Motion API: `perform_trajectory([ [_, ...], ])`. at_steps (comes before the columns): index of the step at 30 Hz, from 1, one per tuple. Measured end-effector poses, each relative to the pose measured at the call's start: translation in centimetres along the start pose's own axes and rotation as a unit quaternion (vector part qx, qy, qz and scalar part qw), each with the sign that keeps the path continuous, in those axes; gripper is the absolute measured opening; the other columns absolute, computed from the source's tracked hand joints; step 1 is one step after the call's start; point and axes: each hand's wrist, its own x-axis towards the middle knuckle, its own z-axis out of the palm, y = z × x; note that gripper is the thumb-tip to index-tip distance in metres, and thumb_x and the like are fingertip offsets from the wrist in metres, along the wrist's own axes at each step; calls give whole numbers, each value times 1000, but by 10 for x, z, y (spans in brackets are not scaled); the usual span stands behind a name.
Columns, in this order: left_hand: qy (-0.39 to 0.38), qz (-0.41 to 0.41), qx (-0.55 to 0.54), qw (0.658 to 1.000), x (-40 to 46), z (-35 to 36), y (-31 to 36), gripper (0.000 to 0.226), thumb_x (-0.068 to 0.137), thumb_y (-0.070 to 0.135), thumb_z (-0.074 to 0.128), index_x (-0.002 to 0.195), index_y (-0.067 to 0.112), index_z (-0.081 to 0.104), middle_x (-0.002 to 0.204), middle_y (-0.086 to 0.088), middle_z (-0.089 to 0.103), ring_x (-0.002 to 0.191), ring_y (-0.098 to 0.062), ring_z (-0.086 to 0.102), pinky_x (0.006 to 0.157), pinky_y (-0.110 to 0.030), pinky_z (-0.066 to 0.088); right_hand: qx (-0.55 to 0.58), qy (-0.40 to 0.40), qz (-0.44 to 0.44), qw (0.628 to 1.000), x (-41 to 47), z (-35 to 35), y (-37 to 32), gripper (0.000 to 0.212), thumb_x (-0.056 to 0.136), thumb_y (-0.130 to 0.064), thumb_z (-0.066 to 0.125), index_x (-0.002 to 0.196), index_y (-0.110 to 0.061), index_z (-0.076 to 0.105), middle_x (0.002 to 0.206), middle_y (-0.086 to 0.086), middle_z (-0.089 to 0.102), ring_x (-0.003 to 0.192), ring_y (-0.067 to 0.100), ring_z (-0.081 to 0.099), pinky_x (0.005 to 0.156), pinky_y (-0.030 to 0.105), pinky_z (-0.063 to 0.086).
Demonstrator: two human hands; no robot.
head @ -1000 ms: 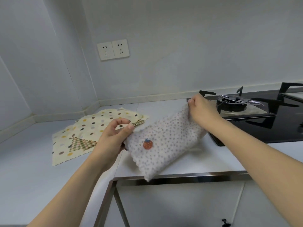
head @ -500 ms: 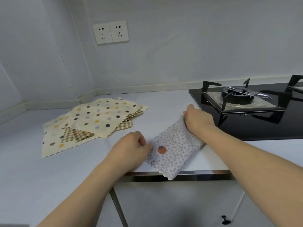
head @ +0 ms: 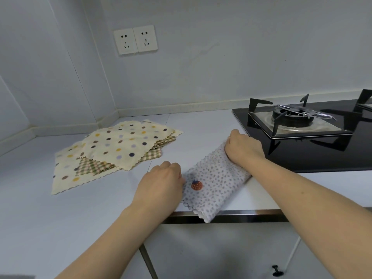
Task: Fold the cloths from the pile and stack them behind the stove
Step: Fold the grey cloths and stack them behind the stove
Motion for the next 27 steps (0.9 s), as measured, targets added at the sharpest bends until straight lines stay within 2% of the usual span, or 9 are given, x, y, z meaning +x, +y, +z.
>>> perform_trajectory([
  [3, 17, 5, 0, 1000, -1, 1, 1, 16, 101, 26, 38, 92, 16, 47, 93, 1, 53, 87, -20, 51, 77, -34, 44, 7, 5, -14, 1000, -2, -1, 2, 20, 101, -25, 23, 105, -12, 39, 96, 10, 61, 80, 29, 51, 67, 36, 35],
  [6, 26, -28, -29, 999, -1, 0, 1, 16, 100, 24, 40, 91, 14, 47, 85, -1, 57, 81, -21, 54, 71, -37, 45, 17, 13, -24, 999, -5, -2, 3, 19, 103, -27, 18, 102, -15, 33, 81, 5, 52, 75, 29, 49, 66, 37, 35],
  [9, 14, -52, -47, 997, 1, 0, -2, 12, 99, 20, 42, 93, 13, 50, 85, 0, 59, 81, -20, 55, 70, -34, 45, 23, 19, -31, 999, -5, -1, 3, 14, 102, -25, 20, 101, -16, 31, 75, 3, 48, 72, 29, 50, 64, 36, 35],
  [13, 19, -46, -60, 997, 1, 2, -3, 16, 98, 21, 42, 97, 18, 57, 95, 3, 56, 86, -17, 55, 76, -33, 47, 23, 11, -22, 999, -5, -2, 3, 13, 100, -20, 22, 104, -16, 34, 84, 6, 54, 74, 29, 49, 65, 36, 35],
  [18, 19, -29, -46, 998, 1, 3, -3, 13, 96, 23, 47, 88, 19, 57, 90, 5, 57, 82, -14, 55, 73, -32, 47, 2, -3, -10, 1000, -3, -3, 3, 12, 98, -19, 27, 104, -14, 37, 103, 11, 62, 85, 31, 53, 68, 35, 33],
  [20, 31, -44, -64, 997, 1, 2, -3, 12, 95, 20, 48, 86, 19, 56, 85, 6, 58, 78, -12, 54, 67, -29, 46, -1, -6, -9, 1000, -3, -2, 2, 10, 99, -20, 27, 102, -14, 36, 104, 12, 62, 87, 32, 54, 67, 35, 33],
  [23, 35, -88, -116, 989, 3, -1, -3, 11, 94, 16, 49, 86, 18, 57, 79, 7, 58, 73, -8, 52, 60, -24, 41, 7, -7, -10, 1000, -3, -2, 2, 11, 100, -21, 25, 101, -15, 34, 100, 11, 62, 79, 29, 48, 67, 36, 34],
  [27, 33, -144, -145, 978, 6, -3, -10, 11, 93, 15, 49, 89, 20, 58, 81, 7, 59, 73, -5, 52, 57, -20, 38, 12, 0, -23, 1000, -3, -3, 3, 13, 97, -16, 29, 107, -16, 37, 94, 8, 61, 77, 29, 49, 67, 36, 36],
])
